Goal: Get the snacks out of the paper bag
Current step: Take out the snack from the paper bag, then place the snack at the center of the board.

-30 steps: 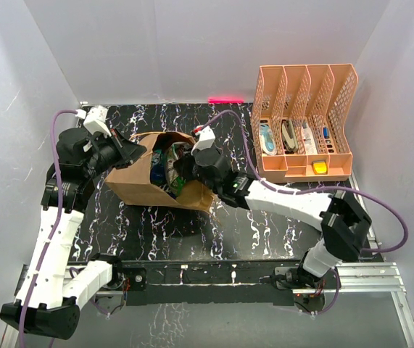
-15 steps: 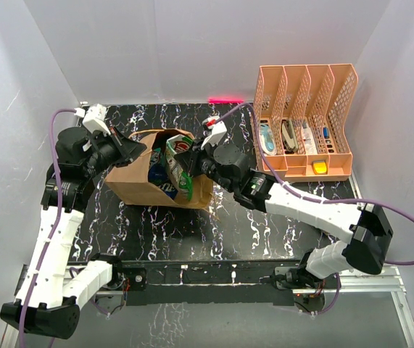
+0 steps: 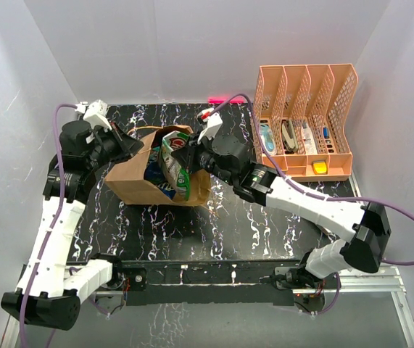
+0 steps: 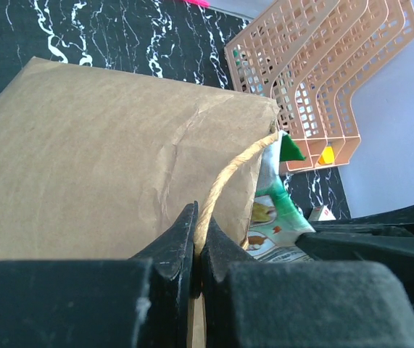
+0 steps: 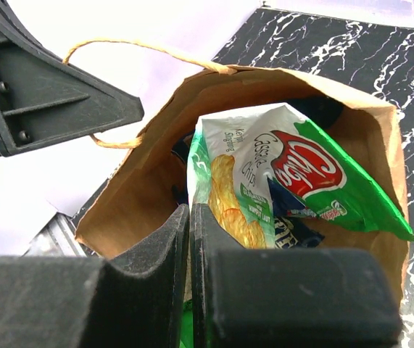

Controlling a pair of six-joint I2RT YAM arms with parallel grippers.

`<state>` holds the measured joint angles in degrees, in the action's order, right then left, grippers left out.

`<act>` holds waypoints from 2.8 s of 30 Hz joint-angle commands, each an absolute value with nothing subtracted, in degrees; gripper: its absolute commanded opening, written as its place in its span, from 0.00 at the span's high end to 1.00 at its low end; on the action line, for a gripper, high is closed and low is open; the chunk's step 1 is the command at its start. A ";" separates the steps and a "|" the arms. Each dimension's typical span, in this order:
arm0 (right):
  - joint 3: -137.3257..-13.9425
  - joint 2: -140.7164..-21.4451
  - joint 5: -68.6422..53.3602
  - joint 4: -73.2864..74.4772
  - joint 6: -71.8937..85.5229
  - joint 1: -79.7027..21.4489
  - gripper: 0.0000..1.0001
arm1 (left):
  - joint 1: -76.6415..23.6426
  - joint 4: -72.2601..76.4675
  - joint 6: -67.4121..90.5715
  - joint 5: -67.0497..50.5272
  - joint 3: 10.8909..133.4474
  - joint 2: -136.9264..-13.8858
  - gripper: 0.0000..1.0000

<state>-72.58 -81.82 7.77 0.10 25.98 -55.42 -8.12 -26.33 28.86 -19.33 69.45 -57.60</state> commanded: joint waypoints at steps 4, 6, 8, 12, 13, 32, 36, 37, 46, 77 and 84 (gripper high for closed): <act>-76.83 -74.28 6.05 0.27 25.16 -54.65 0.92 | -8.22 -24.46 29.68 -17.95 63.40 -53.30 1.00; -78.08 -74.15 4.74 1.65 25.37 -54.37 0.92 | -8.26 -23.10 30.91 -18.70 61.88 -53.08 1.00; -79.28 -73.89 4.49 2.95 25.84 -54.36 0.92 | -8.21 -22.32 31.56 -20.37 61.32 -53.57 1.00; -79.61 -72.23 5.19 3.92 26.89 -54.19 0.92 | -8.26 -23.62 30.01 -20.18 61.54 -54.27 1.00; -79.79 -71.71 5.50 4.43 27.22 -54.12 0.92 | -8.26 -23.90 29.79 -19.99 61.36 -54.24 1.00; -81.95 -58.03 20.07 21.61 25.10 -53.77 0.92 | -8.26 -26.41 28.11 -12.75 62.83 -53.85 1.00; -79.45 -53.10 26.91 29.20 25.47 -53.79 0.92 | -8.26 -28.16 25.40 -8.31 65.18 -55.39 1.00; -79.01 -52.07 28.38 30.99 25.67 -53.79 0.92 | -8.26 -28.45 24.69 -7.42 65.67 -55.73 1.00; -73.08 -49.69 37.93 35.22 24.47 -53.75 0.92 | -8.26 -32.35 22.97 -0.48 68.93 -55.32 1.00; -86.66 -99.54 22.71 20.07 8.19 -34.45 0.89 | -8.41 -28.08 20.99 -20.05 71.00 -50.14 1.00; -90.78 -102.52 10.47 27.97 11.30 -34.45 0.36 | -8.35 -27.89 21.00 -18.85 70.50 -50.07 1.00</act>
<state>-87.26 -105.14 17.91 23.81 10.28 -34.48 -8.27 -28.36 20.62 -18.44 69.12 -50.92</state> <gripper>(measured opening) 0.526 0.007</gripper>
